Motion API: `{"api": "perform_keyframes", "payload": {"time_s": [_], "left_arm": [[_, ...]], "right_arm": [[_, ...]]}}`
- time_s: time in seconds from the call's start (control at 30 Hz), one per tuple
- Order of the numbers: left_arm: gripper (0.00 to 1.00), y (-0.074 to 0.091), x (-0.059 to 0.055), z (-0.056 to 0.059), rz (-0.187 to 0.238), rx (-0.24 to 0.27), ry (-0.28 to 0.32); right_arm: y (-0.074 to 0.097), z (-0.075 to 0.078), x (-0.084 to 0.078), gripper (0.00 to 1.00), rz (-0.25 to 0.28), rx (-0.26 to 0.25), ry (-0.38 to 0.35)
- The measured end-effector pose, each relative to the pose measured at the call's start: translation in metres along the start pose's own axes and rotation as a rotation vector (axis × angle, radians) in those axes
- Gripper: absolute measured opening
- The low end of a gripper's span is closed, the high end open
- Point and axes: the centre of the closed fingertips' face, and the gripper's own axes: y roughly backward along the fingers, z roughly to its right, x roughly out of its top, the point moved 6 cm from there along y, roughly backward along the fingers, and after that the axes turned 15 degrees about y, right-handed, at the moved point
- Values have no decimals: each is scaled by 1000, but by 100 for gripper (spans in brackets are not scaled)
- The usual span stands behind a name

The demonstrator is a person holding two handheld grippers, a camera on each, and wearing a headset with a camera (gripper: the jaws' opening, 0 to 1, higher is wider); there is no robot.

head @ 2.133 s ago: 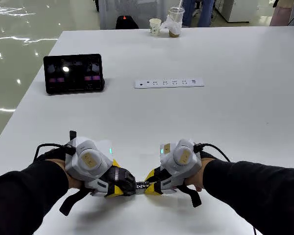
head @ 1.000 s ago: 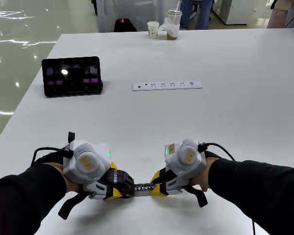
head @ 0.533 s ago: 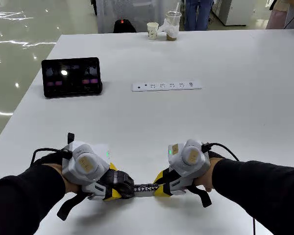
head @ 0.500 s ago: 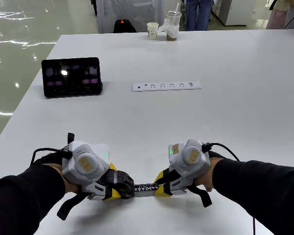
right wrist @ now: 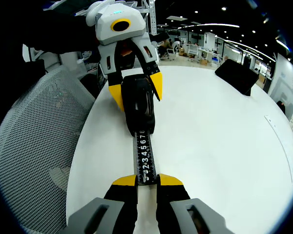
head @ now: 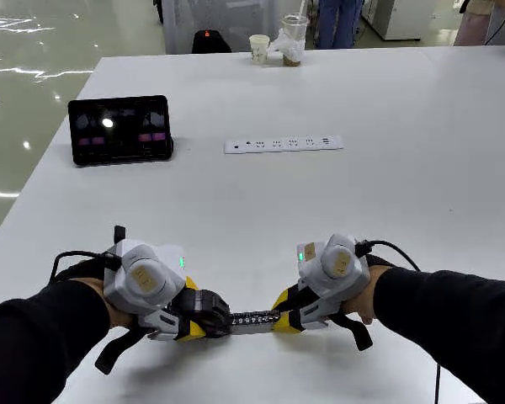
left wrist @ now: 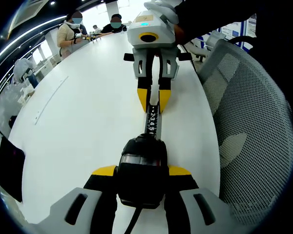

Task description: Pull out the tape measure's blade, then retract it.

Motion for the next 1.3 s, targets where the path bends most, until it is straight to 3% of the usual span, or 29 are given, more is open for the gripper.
{"api": "perform_keyframes", "payload": {"time_s": [1.3], "left_arm": [[31, -1, 1, 1, -1, -2, 0]], "right_arm": [[30, -6, -31, 11, -34, -5, -23]]}}
